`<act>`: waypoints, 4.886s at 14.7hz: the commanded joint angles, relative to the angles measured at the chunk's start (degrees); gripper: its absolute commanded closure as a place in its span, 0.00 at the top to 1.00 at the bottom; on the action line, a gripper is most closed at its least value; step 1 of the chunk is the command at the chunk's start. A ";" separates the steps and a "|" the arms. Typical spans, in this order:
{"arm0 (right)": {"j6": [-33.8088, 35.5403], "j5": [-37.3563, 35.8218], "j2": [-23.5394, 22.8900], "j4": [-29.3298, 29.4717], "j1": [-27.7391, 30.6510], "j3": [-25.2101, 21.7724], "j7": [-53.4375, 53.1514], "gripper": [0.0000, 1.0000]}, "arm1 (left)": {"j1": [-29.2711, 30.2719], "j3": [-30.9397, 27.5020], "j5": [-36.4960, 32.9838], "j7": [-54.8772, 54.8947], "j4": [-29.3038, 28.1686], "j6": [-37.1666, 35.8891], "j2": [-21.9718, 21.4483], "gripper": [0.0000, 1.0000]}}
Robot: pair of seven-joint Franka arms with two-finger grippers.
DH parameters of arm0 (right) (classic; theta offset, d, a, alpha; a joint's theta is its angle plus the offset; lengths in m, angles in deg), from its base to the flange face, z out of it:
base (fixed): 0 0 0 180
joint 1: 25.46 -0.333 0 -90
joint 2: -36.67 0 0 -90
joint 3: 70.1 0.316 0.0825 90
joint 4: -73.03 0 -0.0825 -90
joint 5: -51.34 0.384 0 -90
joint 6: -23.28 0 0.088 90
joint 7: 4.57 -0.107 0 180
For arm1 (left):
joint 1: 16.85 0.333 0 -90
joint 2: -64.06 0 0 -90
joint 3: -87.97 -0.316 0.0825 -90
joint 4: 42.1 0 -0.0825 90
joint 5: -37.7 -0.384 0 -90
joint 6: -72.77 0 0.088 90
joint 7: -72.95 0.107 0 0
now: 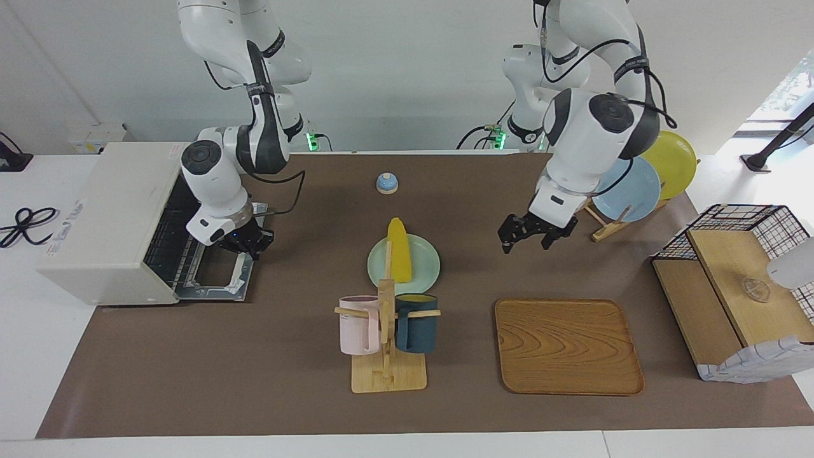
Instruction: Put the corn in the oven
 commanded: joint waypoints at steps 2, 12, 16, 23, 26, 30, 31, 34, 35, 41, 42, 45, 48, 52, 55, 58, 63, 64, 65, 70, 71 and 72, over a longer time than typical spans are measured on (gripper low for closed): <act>-1.03 -1.09 -0.73 0.85 -0.47 0.89 -3.67 0.00 | 7.52 0.88 -1.97 8.87 1.00 -5.00 -2.83 1.00; 12.05 1.73 -11.16 27.97 -26.10 4.50 -36.77 0.49 | 13.96 0.80 -7.42 16.98 -0.41 -18.28 -10.66 1.00; 12.78 -2.66 -20.06 37.95 -32.98 4.59 -46.38 0.53 | 14.05 0.80 -7.51 16.90 -0.41 -18.45 -11.45 1.00; 1.81 -2.93 -22.62 32.61 -35.89 4.59 -47.01 0.53 | 13.96 0.97 -8.12 20.22 -1.11 -19.07 -12.16 1.00; -0.06 -2.93 -21.83 29.17 -36.06 4.59 -47.00 0.53 | 14.13 1.32 -8.04 20.59 -1.02 -18.37 -12.07 1.00; -2.52 -2.93 -20.69 25.22 -36.15 4.67 -46.92 0.32 | 16.50 3.51 -8.12 21.64 0.38 -20.90 -11.19 1.00; -2.52 -2.93 -20.60 24.95 -36.15 4.59 -47.01 0.22 | 16.77 3.61 -8.04 21.64 1.17 -21.96 -11.11 1.00; -2.87 -2.93 -20.33 24.51 -36.15 4.67 -46.92 0.00 | 16.77 3.61 -8.04 21.64 3.11 -23.91 -11.02 1.00; -2.18 -2.93 -20.33 24.59 -36.24 4.59 -46.92 0.00 | 16.77 3.69 -8.04 21.64 2.85 -23.38 -11.02 1.00; 18.26 -10.05 -22.26 40.38 -34.84 4.50 -42.80 0.00 | 16.77 3.52 -8.04 21.64 -0.32 -20.12 -12.07 1.00; 21.88 -10.05 -22.27 42.42 -33.27 4.50 -40.96 0.00 | 16.77 3.52 -8.04 21.56 0.03 -20.04 -11.98 1.00; 28.13 -10.14 -20.17 42.70 -30.45 4.32 -36.99 0.00 | 16.77 3.52 -8.04 21.64 0.03 -19.86 -11.98 1.00; 36.57 -12.32 -16.92 40.78 -28.25 4.06 -35.41 0.00 | 16.77 3.52 -8.04 21.29 0.03 -19.77 -11.98 1.00; 35.89 -14.45 -7.18 27.35 -21.06 4.15 -34.36 0.00 | 16.77 3.52 -8.04 21.20 0.21 -20.04 -11.98 1.00; 33.43 -14.36 -2.15 20.65 -13.94 4.15 -31.11 0.00 | 16.77 3.43 -8.04 21.20 0.21 -20.04 -11.98 1.00; 32.38 -14.45 -1.18 18.19 -8.57 4.15 -29.79 0.00 | 16.77 3.52 -8.04 21.20 0.21 -20.04 -12.07 1.00; 28.17 -16.29 -0.04 14.41 -0.92 4.15 -23.02 0.00 | 16.77 3.52 -8.04 21.20 0.21 -20.04 -11.98 1.00; 26.50 -16.29 1.10 12.40 0.57 4.15 -21.01 0.00 | 16.77 3.52 -8.04 21.20 0.21 -20.04 -11.98 1.00; 24.74 -16.29 1.63 10.90 1.63 4.15 -19.42 0.00 | 16.77 3.52 -8.04 21.29 0.21 -20.04 -11.98 1.00; 23.41 -16.29 1.99 9.39 6.91 4.23 -14.76 0.00 | 16.77 3.52 -8.04 21.20 0.21 -20.04 -11.98 1.00; 22.45 -16.21 1.99 8.69 7.61 4.24 -13.97 0.00 | 16.77 3.52 -8.04 21.20 0.21 -20.12 -11.98 1.00; 20.70 -16.12 2.16 7.56 7.79 4.24 -13.52 0.00 | 16.77 3.52 -8.04 21.20 0.21 -20.04 -11.98 1.00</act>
